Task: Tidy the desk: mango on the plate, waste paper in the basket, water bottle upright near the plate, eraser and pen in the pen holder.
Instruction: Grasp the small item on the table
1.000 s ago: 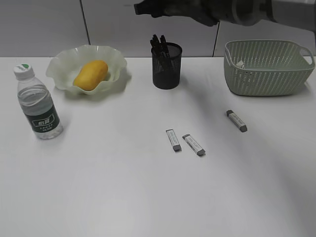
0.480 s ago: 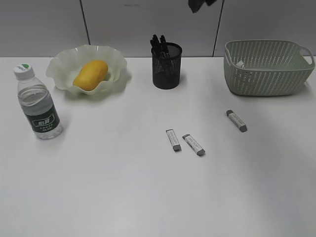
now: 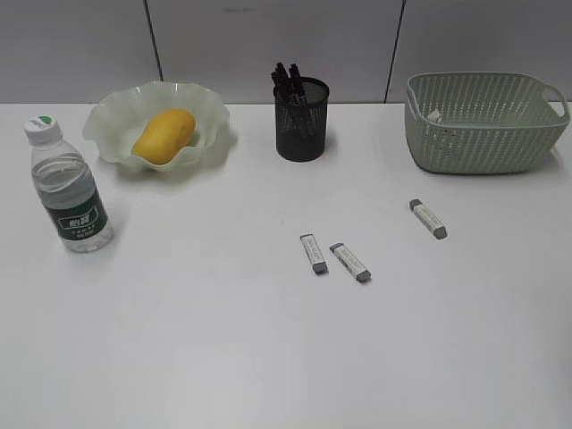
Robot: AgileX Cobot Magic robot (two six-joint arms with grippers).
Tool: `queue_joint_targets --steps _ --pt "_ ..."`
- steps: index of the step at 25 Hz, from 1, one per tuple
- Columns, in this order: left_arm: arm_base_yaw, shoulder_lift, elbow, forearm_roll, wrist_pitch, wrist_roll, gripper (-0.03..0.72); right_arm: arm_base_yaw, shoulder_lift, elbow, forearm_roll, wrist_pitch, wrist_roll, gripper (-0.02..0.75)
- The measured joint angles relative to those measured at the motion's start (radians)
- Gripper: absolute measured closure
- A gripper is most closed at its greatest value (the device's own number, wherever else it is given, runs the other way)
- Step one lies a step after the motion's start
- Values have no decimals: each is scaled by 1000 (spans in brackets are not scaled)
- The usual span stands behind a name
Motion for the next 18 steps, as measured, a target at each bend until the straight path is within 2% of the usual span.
queue_joint_targets --steps 2,6,12,18 --pt "0 29 0 -2 0 9 367 0 -194 195 13 0 33 448" --pt "0 151 0 -36 -6 68 368 0 -592 390 42 22 55 448" --pt "-13 360 -32 -167 -64 225 365 0 -1035 445 52 28 57 448" --pt "-75 667 -125 -326 -171 307 331 0 -1081 456 30 9 42 448"
